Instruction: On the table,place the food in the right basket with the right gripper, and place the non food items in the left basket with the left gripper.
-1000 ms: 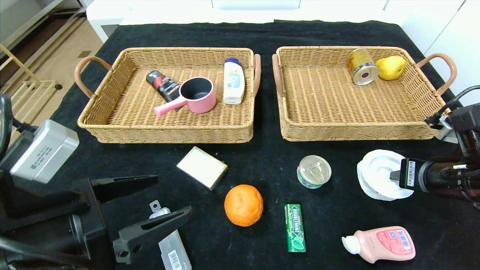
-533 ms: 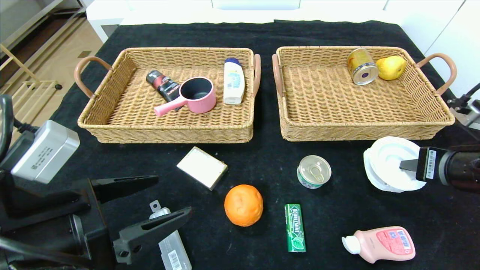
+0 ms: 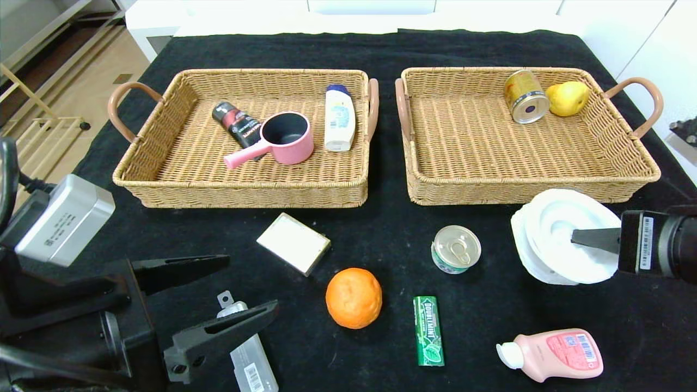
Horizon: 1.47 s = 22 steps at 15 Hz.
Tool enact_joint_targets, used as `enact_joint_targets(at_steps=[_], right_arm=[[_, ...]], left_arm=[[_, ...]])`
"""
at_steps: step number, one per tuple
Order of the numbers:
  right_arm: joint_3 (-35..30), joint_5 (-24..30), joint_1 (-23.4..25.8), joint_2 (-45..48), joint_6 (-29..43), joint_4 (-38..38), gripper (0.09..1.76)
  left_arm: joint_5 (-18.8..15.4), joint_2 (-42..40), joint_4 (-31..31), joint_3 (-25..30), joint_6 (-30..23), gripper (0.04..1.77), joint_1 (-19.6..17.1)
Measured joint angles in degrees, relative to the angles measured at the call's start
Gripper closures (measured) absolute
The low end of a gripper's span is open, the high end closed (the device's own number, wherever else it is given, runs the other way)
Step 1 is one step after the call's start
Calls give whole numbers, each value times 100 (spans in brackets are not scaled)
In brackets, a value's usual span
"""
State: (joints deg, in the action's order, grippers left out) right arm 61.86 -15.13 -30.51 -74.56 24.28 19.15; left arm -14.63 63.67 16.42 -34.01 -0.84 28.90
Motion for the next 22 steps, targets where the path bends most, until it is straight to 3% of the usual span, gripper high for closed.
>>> enact_joint_targets(at_steps=[7, 13, 16, 22], right_arm=[[-41, 13, -1362, -5, 40, 286, 136], [-227, 4, -2553, -361, 168, 282, 136], [-279, 0, -2850, -601, 200, 232, 136], [73, -140, -2918, -1086, 187, -308, 136]], left_arm=[[102, 63, 6, -11, -4, 9, -13], [446, 319, 6, -96, -1, 9, -24], [449, 385, 15, -121, -1, 9, -24], [450, 388, 17, -154, 2, 9, -85]])
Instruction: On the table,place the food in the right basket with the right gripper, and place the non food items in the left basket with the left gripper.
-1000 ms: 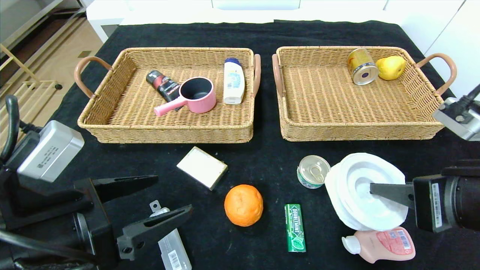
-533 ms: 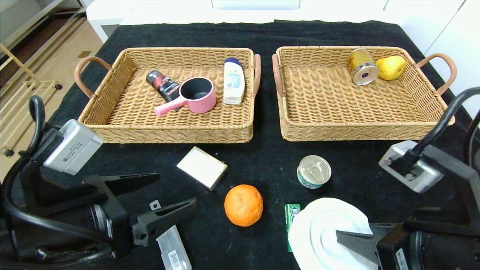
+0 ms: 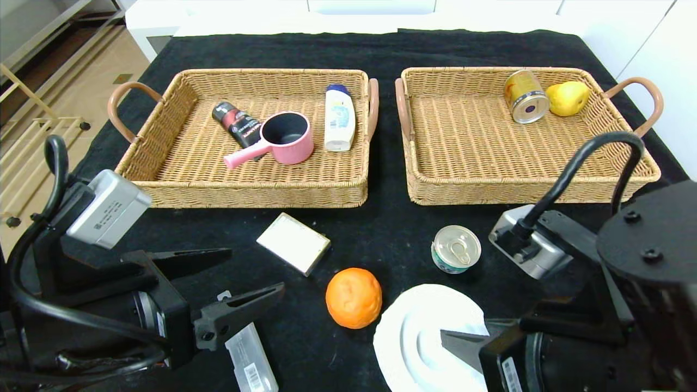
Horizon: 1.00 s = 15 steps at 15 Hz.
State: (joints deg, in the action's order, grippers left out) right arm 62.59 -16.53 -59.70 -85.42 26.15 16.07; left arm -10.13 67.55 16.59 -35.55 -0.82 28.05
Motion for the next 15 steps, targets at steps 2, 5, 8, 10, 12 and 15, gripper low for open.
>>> enact_joint_targets(at_steps=[2, 5, 8, 10, 12, 15], right_arm=[[456, -33, 182, -223, -44, -24, 136], [1180, -33, 551, -647, -234, -11, 136], [1812, -35, 813, -1128, -325, -48, 136], [2150, -37, 896, -1399, -357, -69, 137], [2399, -46, 967, -1607, -369, -80, 137], [2539, -52, 1091, -1821, -377, -102, 137]], left_arm=[[0, -2, -2, -22, 9, 9, -49], [0, 0, -2, -63, 46, 9, -107], [-12, 11, -2, -116, 57, 9, -156], [-28, 23, -4, -135, 87, 9, -173], [-45, 69, 11, -174, 112, 9, -176], [-52, 139, 184, -182, 126, 9, -173]])
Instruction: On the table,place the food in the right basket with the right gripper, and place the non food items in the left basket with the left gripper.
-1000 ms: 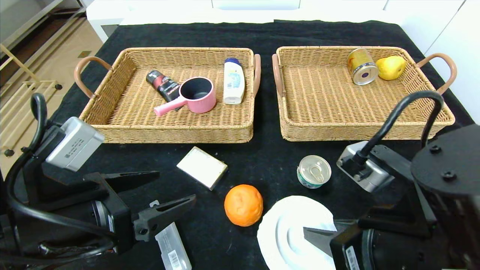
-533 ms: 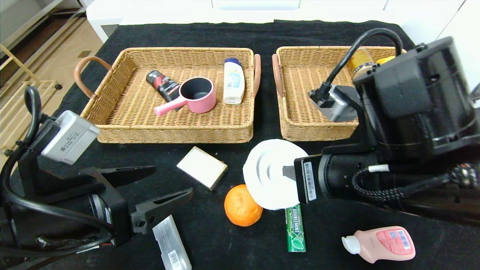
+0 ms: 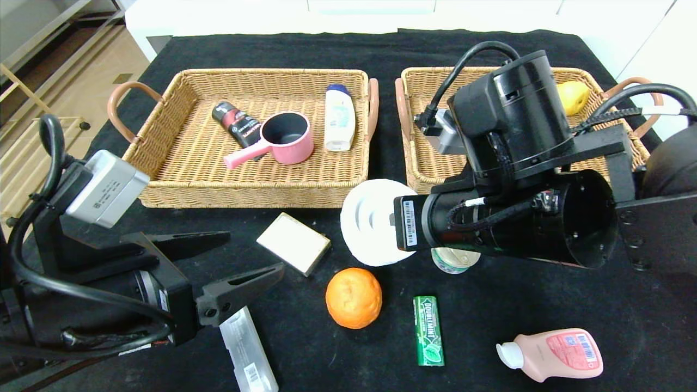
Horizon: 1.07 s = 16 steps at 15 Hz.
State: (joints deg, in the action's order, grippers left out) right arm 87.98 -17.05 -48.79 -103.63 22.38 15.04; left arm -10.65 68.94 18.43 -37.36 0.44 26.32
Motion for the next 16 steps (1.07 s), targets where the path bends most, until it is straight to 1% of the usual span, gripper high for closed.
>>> enact_joint_targets(at_steps=[3, 9, 16], right_arm=[[100, 2, 155, -205, 5, -171, 137], [258, -17, 391, -428, 22, -195, 137], [256, -17, 444, -450, 20, -174, 137]], left_arm=[[7, 18, 35, 16, 0, 9, -4], [7, 0, 44, 21, 0, 9, -4], [7, 0, 44, 21, 0, 9, -4]])
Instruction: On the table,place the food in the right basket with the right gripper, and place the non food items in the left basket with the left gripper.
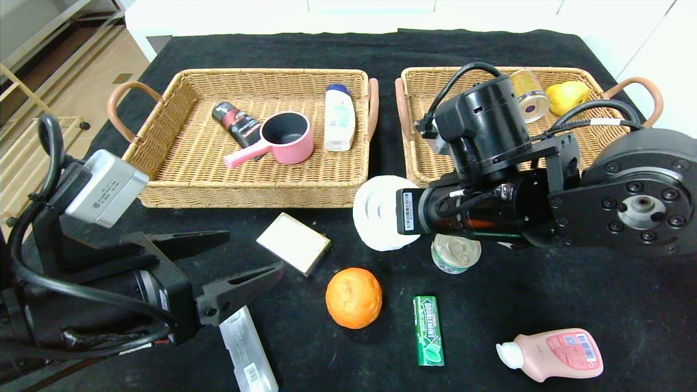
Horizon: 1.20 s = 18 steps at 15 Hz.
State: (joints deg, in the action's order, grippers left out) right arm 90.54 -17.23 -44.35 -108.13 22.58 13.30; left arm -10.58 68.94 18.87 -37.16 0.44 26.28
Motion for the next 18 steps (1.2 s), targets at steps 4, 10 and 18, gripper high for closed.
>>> enact_joint_targets(at_steps=[4, 10, 18], right_arm=[[-13, 0, 0, 0, -4, 4, 137], [-35, 2, -11, 5, -4, 20, 76], [-107, -199, -140, 341, -1, 461, 37]], left_arm=[[0, 7, -2, 6, 2, 9, 0], [0, 16, -9, 9, 0, 9, 0], [0, 16, -11, 17, 9, 9, 0]])
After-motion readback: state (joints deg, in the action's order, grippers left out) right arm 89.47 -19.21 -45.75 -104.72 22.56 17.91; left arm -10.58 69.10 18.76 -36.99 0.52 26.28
